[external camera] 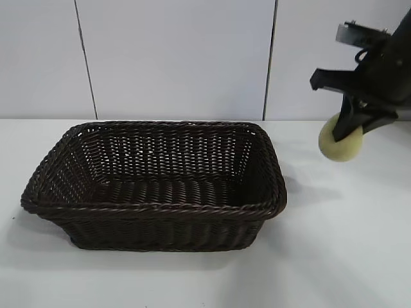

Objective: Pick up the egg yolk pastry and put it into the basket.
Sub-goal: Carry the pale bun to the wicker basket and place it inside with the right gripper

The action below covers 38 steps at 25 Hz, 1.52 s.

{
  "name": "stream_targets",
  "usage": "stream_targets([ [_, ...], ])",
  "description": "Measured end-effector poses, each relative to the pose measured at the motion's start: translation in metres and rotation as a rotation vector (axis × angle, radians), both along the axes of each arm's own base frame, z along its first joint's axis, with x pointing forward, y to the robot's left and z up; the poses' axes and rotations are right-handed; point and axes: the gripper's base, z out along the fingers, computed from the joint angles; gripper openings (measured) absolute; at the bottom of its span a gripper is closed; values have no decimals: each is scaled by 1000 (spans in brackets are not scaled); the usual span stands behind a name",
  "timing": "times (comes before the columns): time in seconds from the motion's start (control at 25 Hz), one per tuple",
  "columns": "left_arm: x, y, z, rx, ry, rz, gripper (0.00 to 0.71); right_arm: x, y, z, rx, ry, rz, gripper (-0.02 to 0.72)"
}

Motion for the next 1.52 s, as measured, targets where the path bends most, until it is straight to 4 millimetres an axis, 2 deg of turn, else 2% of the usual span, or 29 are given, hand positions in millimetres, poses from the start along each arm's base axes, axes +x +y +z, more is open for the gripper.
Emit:
stream_targets([
  [0.16,0,0,0,0,0,0,541,-8,2,17,37,-24,-6,42],
  [0.28,0,0,0,0,0,0,541,-13,14,24,69,-42,29,41],
  [0.76,0,0,0,0,0,0,541,-43,130,30,144,-149,328,38],
  [0.88,0,0,0,0,0,0,541,-47,151,21,145,-160,374,38],
  [1.04,0,0,0,0,0,0,541,-40,173,-9,130,-159,389,36],
  [1.2,0,0,0,0,0,0,541,-26,181,-47,105,-153,361,36],
  [1.32,0,0,0,0,0,0,541,-20,183,-67,89,-129,350,49],
  [1.4,0,0,0,0,0,0,541,-20,184,-71,84,-121,350,103],
  [1.52,0,0,0,0,0,0,541,-20,185,-69,87,-105,358,263],
])
